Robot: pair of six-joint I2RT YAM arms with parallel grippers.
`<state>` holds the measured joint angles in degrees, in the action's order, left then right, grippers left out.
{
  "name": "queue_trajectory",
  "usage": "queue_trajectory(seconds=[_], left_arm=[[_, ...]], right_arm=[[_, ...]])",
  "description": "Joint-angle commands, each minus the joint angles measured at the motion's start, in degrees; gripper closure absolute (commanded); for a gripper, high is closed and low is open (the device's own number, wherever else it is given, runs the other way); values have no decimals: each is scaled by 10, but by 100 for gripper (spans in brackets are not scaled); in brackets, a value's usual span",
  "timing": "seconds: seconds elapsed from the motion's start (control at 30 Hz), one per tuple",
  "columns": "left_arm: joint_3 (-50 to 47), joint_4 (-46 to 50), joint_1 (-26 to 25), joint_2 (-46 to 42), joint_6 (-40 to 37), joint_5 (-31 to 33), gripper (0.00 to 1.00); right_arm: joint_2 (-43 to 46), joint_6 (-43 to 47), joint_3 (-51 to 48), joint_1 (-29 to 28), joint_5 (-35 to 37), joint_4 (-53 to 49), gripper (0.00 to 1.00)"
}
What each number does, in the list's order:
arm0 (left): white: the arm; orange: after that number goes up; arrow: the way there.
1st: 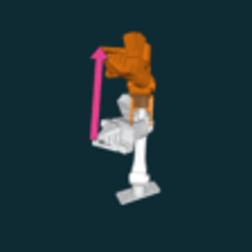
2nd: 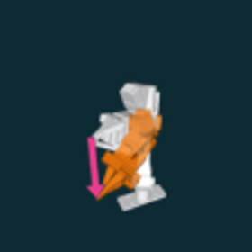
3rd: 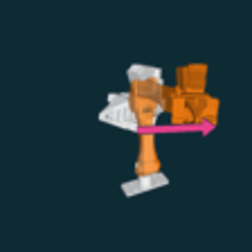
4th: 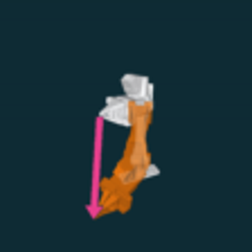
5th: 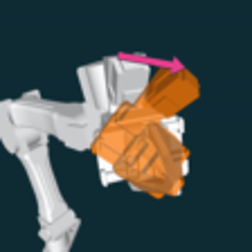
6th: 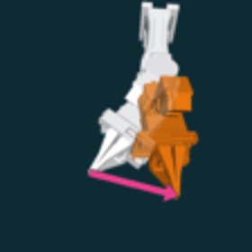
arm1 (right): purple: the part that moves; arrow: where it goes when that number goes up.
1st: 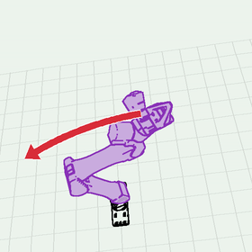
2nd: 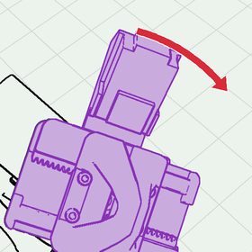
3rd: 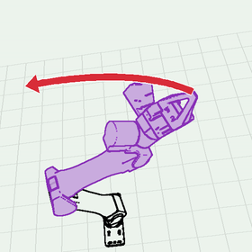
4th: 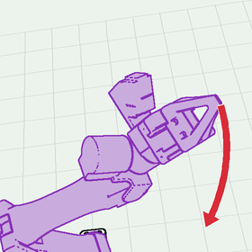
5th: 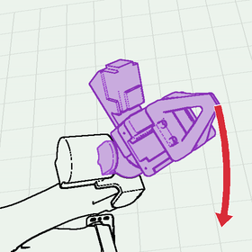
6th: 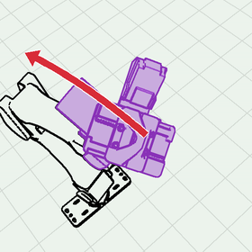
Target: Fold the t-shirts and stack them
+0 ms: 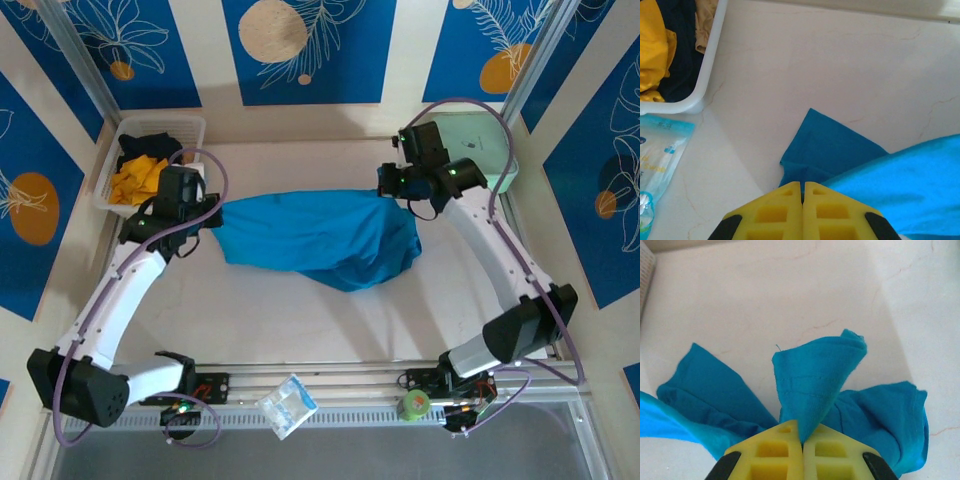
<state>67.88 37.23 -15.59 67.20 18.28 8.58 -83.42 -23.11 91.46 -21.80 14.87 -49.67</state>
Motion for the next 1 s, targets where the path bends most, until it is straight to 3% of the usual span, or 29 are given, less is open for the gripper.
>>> queue_trajectory(seconds=[0.0,0.2,0.4,0.6,0.97], left_arm=[[8,25,4,-22,-12,-1,100],[38,34,3,-20,-18,14,100],[83,27,6,36,-39,98,100],[176,-1,20,133,-78,170,100],[294,-81,38,339,-91,199,100]], right_arm=[[47,-11,3,-7,18,4,100],[29,-2,24,-6,15,0,100],[-99,20,108,5,12,0,100],[-247,25,237,10,67,16,100],[-575,66,604,11,205,19,100]])
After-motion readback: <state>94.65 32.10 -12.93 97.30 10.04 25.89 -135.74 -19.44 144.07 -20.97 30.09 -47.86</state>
